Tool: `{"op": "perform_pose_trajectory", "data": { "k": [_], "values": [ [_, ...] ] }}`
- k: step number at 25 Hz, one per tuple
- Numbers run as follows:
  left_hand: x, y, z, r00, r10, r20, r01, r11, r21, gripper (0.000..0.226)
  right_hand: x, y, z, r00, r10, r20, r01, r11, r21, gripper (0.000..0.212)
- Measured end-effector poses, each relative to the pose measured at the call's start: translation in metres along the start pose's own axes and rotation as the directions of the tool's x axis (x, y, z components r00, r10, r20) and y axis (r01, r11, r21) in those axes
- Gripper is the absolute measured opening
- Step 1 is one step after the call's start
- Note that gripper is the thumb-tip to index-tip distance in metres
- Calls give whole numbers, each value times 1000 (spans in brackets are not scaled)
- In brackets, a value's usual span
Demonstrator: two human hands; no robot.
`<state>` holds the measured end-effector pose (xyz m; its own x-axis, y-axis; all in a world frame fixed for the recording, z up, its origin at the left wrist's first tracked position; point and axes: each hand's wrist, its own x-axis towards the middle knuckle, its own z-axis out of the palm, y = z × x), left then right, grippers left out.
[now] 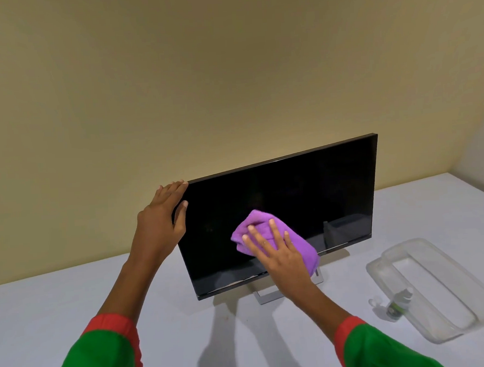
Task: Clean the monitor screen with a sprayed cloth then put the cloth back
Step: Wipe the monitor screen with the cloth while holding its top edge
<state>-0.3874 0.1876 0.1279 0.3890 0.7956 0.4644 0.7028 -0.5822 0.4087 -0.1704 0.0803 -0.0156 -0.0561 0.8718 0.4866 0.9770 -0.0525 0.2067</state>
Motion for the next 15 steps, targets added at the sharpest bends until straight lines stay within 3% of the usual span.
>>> {"op": "perform_pose_trajectory", "data": {
  "k": [2, 5, 7, 9, 10, 12, 15],
  "values": [
    [-1, 1, 1, 1000, 2, -10, -2, 1000, 2, 41, -8, 25, 8, 980, -197, -10, 194, 970, -147, 59],
    [-2, 2, 4, 999, 3, -44, -2, 1000, 7, 41, -18, 72, 14, 975, -224, 11, 222, 954, -201, 56],
    [-3, 3, 6, 998, 1, -67, -1, 1000, 0, 40, -35, 104, 17, 995, -97, 8, 97, 990, -101, 68],
    [-3, 4, 6, 996, 14, -88, -14, 1000, 5, 39, -50, 128, 15, 987, 159, 9, -159, 984, 76, 85],
    [-2, 4, 7, 995, 18, -95, -17, 1000, 11, 39, -56, 136, 16, 953, 302, 26, -302, 939, 162, 92],
    [-2, 4, 7, 995, 21, -99, -19, 1000, 20, 39, -62, 146, 18, 813, 572, 106, -572, 752, 328, 95],
    [-3, 3, 7, 995, 28, -92, -27, 1000, 15, 39, -57, 153, 26, 561, 799, 215, -766, 402, 503, 72]
  ]
}}
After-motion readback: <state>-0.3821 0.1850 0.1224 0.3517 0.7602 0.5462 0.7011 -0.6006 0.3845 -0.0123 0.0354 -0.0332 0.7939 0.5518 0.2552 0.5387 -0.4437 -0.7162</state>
